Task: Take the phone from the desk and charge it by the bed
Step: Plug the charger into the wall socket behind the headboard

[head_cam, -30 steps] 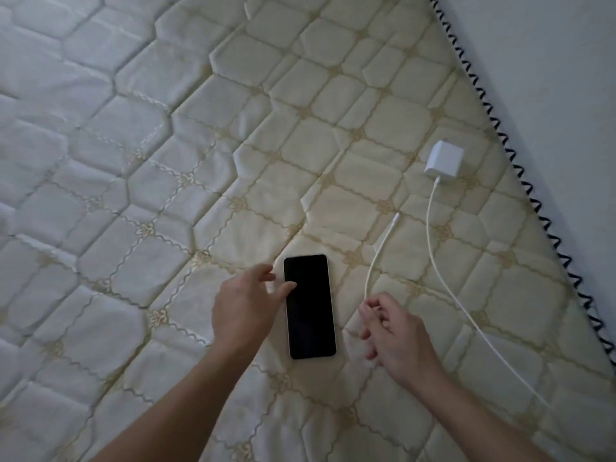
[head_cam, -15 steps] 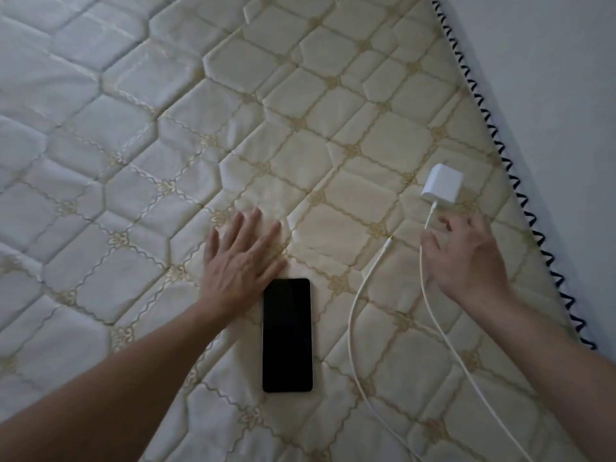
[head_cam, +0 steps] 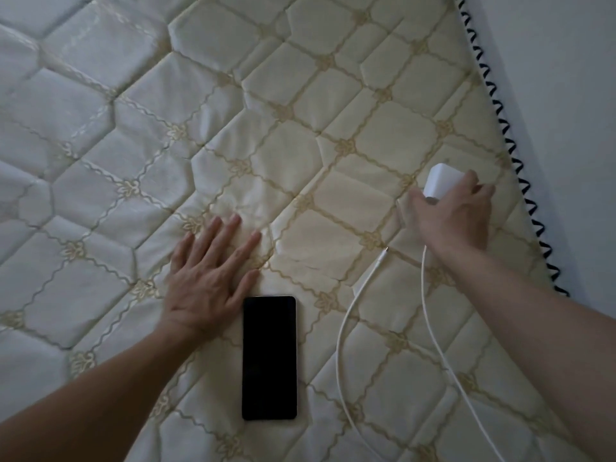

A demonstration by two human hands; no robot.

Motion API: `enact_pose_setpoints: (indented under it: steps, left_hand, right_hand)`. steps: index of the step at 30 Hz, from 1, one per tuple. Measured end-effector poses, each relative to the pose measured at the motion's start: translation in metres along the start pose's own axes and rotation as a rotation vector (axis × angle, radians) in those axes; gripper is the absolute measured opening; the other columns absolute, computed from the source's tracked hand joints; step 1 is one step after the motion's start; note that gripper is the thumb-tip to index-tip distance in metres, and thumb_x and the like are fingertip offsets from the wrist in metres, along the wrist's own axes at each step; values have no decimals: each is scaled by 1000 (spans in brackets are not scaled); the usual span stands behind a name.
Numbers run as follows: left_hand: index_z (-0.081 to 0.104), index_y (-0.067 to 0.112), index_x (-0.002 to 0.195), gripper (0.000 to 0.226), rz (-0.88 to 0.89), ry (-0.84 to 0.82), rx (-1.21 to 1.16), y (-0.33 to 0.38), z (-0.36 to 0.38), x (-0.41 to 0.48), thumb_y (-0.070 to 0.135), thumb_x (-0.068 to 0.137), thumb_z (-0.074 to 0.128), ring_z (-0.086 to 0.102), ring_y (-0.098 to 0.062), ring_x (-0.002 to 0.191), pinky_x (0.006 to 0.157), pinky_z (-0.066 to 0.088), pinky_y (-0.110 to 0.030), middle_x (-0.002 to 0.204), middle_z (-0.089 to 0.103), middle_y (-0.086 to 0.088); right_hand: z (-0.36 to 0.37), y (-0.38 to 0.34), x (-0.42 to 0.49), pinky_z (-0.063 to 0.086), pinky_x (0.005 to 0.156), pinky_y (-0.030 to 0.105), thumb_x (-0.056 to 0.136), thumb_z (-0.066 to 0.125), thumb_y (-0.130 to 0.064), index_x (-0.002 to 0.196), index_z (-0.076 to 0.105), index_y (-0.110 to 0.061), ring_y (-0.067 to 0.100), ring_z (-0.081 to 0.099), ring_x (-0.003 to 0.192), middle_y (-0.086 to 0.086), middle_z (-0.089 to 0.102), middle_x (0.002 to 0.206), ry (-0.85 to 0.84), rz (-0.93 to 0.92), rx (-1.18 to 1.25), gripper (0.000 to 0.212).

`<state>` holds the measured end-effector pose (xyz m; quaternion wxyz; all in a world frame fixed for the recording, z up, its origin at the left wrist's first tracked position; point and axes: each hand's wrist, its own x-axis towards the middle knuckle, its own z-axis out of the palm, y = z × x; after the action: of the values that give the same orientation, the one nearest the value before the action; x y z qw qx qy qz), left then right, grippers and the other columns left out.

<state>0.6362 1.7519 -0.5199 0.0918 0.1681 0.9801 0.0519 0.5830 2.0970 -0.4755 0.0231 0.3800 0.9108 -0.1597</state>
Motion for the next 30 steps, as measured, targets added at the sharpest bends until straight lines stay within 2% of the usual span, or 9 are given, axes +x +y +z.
enact_pose_setpoints:
  steps: [4, 9, 12, 16, 19, 22, 25, 28, 30]
  left_hand:
    - [25, 40, 152, 61, -5, -10, 7, 0, 2, 1, 53, 93, 34, 12, -20, 152, 119, 18, -50, 164, 19, 3]
    - [21, 42, 153, 63, -1, -41, 19, 0, 2, 1, 54, 93, 32, 9, -20, 152, 120, 17, -50, 165, 15, 4]
    - [18, 43, 153, 62, 3, -45, 14, 1, 2, 0, 55, 93, 28, 6, -19, 153, 120, 15, -50, 166, 12, 4]
    - [6, 46, 153, 61, 5, -56, 6, 3, -2, -2, 58, 95, 22, -5, -16, 152, 122, 7, -49, 166, 2, 7]
    - [-6, 50, 151, 60, 16, -106, -18, 1, -10, -2, 61, 97, 15, -15, -14, 151, 122, 1, -48, 165, -9, 9]
    - [-7, 50, 151, 64, 24, -218, -45, 1, -32, 1, 68, 91, 5, -12, -16, 151, 123, 4, -49, 166, -10, 8]
    - [2, 47, 153, 66, -34, -305, -45, 14, -68, -13, 69, 91, 10, 2, -18, 153, 122, 11, -50, 166, 1, 7]
    - [8, 45, 153, 62, -28, -251, -123, 46, -117, -49, 63, 96, 23, 11, -17, 152, 120, 17, -51, 165, 11, 9]
    - [7, 44, 154, 61, 33, -226, -158, 75, -154, -76, 62, 97, 24, 10, -15, 152, 120, 17, -48, 165, 12, 10]
  right_hand:
    - [4, -8, 4, 46, 82, 41, 85, 63, -36, 124, 44, 3, 44, 52, 110, 26, 46, 126, -12, -48, -27, 59]
    - [-5, -10, -5, 34, 65, 33, 80, 62, -23, 82, 58, -4, 38, 57, 81, 21, 63, 91, -55, -130, 26, 19]
    - [-13, -12, -23, 34, 62, 30, 82, 63, -26, 72, 55, -9, 31, 52, 69, 11, 58, 72, -43, -98, 135, 21]
    - [-35, -10, -67, 36, 61, 30, 84, 61, -40, 78, 53, -13, 27, 49, 68, 6, 53, 73, -34, -138, 177, 29]
    - [-60, 6, -104, 49, 62, 36, 85, 55, -50, 86, 52, -23, 29, 58, 71, 2, 59, 77, -151, -254, 120, 27]
    - [-96, 22, -140, 58, 63, 44, 78, 44, -68, 90, 54, -27, 29, 68, 67, 1, 67, 78, -280, -183, 147, 43]
    - [-136, 35, -174, 59, 63, 44, 78, 44, -67, 89, 55, -27, 24, 69, 60, 0, 69, 70, -300, -108, 179, 43]
    - [-185, 44, -208, 57, 67, 41, 77, 47, -66, 97, 59, -29, 25, 69, 68, -1, 70, 73, -244, -80, 239, 44]
    - [-224, 47, -229, 51, 61, 33, 81, 60, -55, 93, 64, -27, 20, 64, 66, -5, 67, 70, -158, -69, 299, 30]
